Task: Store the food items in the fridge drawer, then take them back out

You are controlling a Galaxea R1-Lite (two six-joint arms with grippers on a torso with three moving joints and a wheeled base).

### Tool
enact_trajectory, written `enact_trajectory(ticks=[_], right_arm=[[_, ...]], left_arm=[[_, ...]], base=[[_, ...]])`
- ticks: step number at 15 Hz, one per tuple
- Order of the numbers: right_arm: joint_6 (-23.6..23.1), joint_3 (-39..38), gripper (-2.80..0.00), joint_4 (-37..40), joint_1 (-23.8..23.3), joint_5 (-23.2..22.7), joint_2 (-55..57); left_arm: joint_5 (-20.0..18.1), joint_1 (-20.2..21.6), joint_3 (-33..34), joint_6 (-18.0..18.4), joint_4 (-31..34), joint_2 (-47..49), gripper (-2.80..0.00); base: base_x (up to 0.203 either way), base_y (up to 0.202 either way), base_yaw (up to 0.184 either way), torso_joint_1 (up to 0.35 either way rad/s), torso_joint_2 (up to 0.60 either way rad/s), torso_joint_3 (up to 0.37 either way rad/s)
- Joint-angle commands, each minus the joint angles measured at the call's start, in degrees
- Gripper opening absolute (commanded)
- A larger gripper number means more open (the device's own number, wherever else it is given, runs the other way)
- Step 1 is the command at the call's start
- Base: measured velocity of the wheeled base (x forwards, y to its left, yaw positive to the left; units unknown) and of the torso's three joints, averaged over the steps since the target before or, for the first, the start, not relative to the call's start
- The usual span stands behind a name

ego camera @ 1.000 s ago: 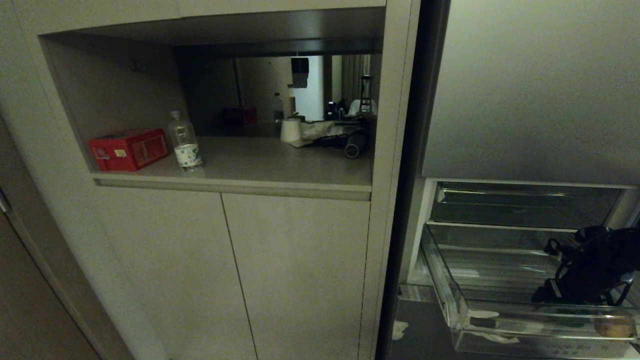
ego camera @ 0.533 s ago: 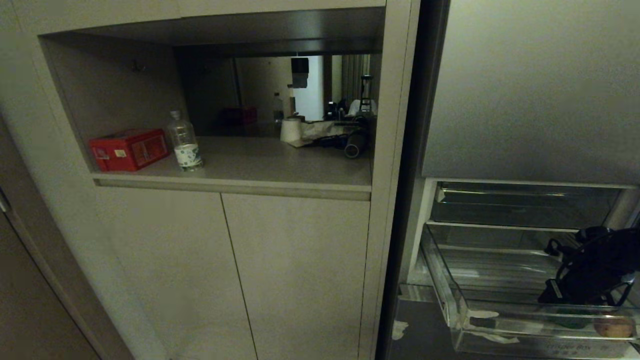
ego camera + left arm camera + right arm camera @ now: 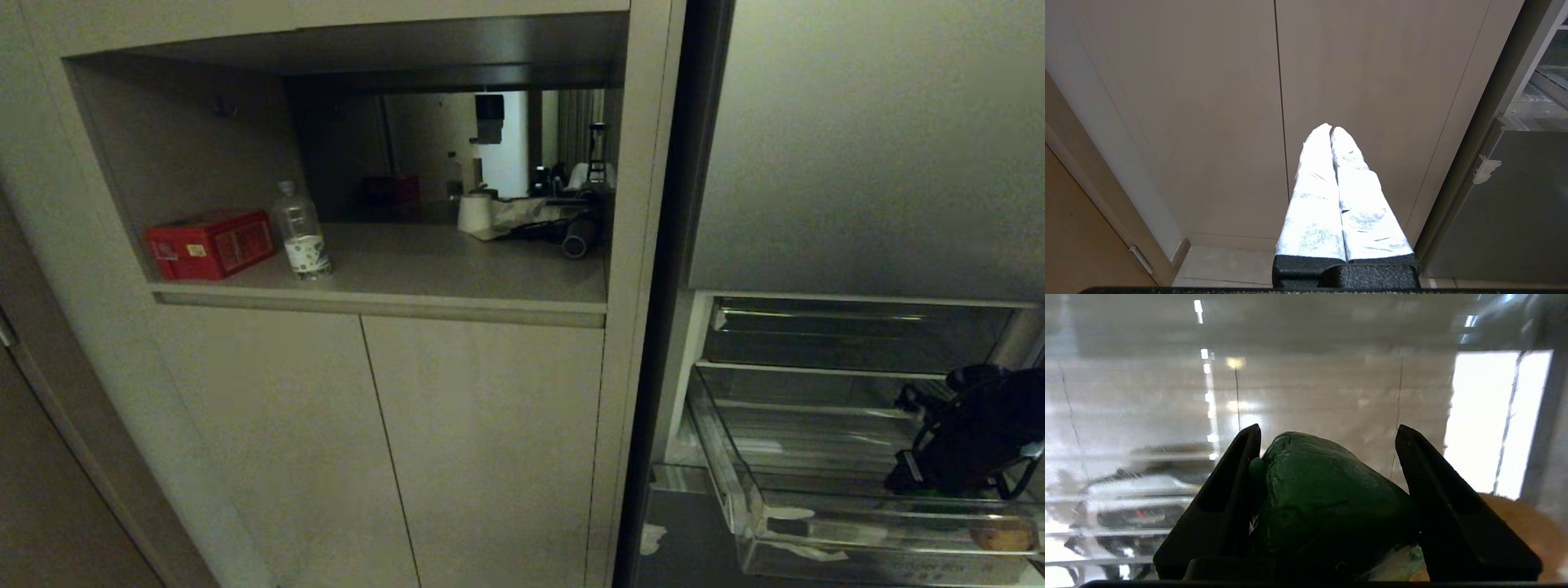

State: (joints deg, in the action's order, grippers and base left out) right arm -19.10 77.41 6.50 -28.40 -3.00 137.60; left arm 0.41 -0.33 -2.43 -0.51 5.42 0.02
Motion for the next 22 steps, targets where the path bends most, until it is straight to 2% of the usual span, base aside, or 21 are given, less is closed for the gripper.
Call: enact_trajectory(ticks=[1,5,10,18,22], right_arm=[[0.26,1.66,-2.80,-0.06,0.45,-0.26,-0.67],[1.59,1.99,-2.80,-2.07,1.55,-2.47,-3.24],[4.43,1.30,-2.80,-4.82,1.51,-2.82,-10.27],[7.15,-4.47,-2.80,-6.03,0.18,-2.54,-24.18],[7.18,-12.21,-2.80,-5.98,-2.35,-2.48,-36.88]], left_arm=[[0.03,-0.02,-0.04,-0.02,0.02,0.04,-2.80],[0.03,-0.02,-0.04,-0.02,0.03,0.04,-2.80],[0.03,-0.02,-0.01,-0.02,0.05,0.04,-2.80],[0.03,-0.02,-0.02,-0.02,0.02,0.06,-2.80],[0.03,-0.02,-0.04,-0.02,0.02,-0.02,-2.80]], base=[[0.000,0.000,0.000,0.000,0.00,0.000],[0.000,0.000,0.000,0.000,0.00,0.000],[0.000,0.000,0.000,0.000,0.00,0.000],[0.000,0.000,0.000,0.000,0.00,0.000],[0.000,0.000,0.000,0.000,0.00,0.000]])
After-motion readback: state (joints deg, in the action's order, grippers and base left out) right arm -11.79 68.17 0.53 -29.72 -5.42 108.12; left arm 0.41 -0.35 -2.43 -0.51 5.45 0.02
